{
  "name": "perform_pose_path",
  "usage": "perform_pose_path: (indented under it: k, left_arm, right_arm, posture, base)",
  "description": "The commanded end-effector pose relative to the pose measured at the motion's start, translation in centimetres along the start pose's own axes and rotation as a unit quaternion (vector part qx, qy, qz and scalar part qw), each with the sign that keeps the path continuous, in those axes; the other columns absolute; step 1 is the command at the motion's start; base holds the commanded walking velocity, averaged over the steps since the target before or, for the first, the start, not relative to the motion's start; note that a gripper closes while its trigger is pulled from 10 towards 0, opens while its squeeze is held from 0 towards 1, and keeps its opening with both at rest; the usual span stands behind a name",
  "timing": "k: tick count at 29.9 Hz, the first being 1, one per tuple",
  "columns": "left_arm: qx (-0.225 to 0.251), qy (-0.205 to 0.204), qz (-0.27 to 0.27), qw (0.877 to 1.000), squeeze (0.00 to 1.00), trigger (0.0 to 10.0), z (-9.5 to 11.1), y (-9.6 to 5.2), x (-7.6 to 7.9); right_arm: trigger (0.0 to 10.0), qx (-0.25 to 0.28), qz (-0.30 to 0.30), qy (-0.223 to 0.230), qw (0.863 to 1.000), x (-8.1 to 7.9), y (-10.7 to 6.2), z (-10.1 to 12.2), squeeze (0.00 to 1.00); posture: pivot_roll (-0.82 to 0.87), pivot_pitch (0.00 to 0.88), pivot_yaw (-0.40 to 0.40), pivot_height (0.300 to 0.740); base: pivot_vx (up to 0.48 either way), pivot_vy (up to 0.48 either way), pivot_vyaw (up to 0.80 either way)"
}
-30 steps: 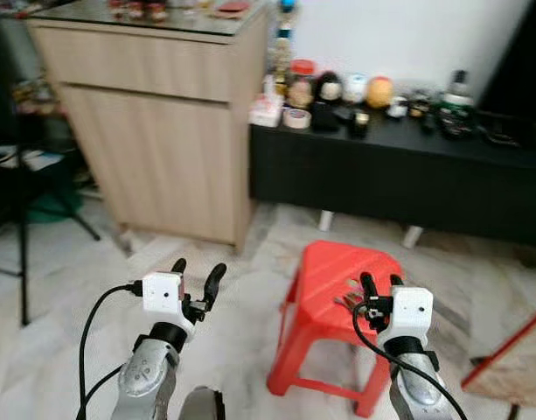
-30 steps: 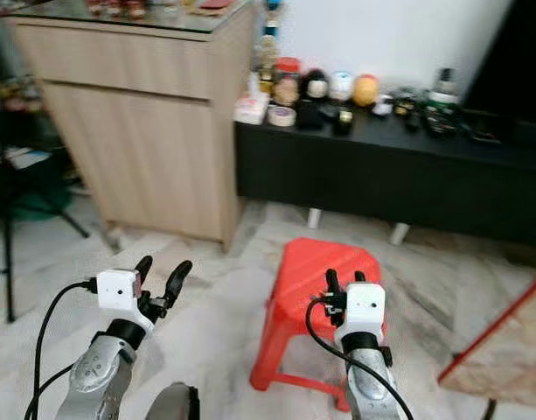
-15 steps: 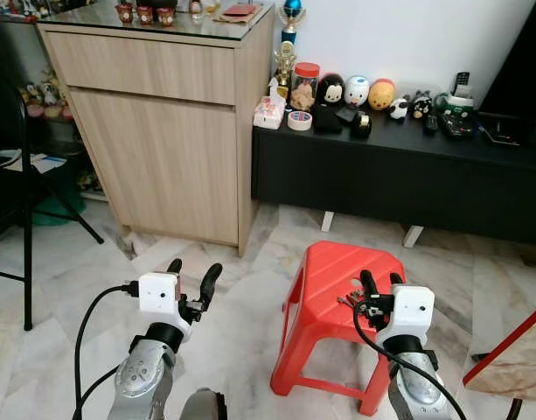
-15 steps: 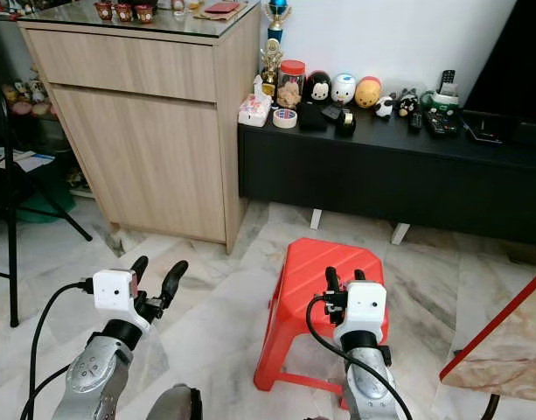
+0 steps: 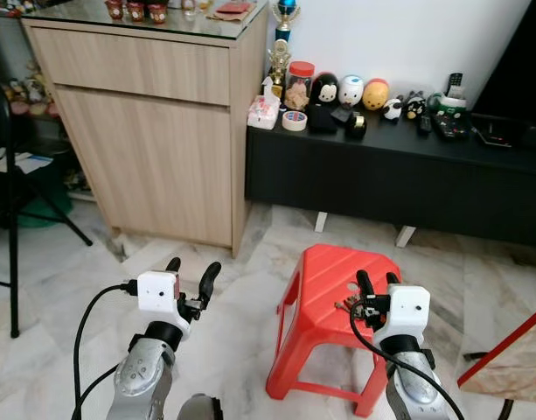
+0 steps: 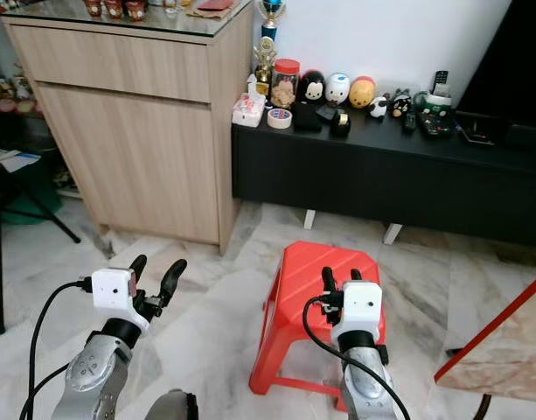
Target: Hang keys on a hook
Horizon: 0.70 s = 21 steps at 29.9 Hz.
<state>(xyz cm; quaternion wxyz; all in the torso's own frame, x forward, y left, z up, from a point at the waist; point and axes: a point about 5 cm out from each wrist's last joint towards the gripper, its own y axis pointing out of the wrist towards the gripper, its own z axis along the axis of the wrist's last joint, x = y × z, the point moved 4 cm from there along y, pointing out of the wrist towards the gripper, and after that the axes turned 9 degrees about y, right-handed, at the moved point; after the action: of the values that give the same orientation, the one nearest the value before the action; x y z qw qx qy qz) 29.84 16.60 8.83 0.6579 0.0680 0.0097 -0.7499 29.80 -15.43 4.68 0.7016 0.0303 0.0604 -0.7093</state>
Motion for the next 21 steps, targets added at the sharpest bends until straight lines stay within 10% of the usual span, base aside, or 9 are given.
perform_pose_path:
  k: [1, 21]
  left_arm:
    - [0.001, -0.003, -0.009, 1.0, 0.0, 10.0, 0.09, 0.28, 0.69]
    - [0.003, -0.003, -0.01, 1.0, 0.0, 10.0, 0.23, 0.42, 0.69]
  right_arm:
    - [10.0, -0.004, -0.008, -0.003, 1.0, 0.61, -0.15, -0.22, 0.0]
    - [10.0, -0.009, -0.012, 0.001, 1.0, 0.64, -0.23, -0.54, 0.0]
  posture:
    - [0.03, 0.0, -0.08, 0.647]
    - [0.03, 0.0, -0.076, 0.647]
  base:
    - [0.341, 0.0, 0.0]
    - [0.347, 0.0, 0.06]
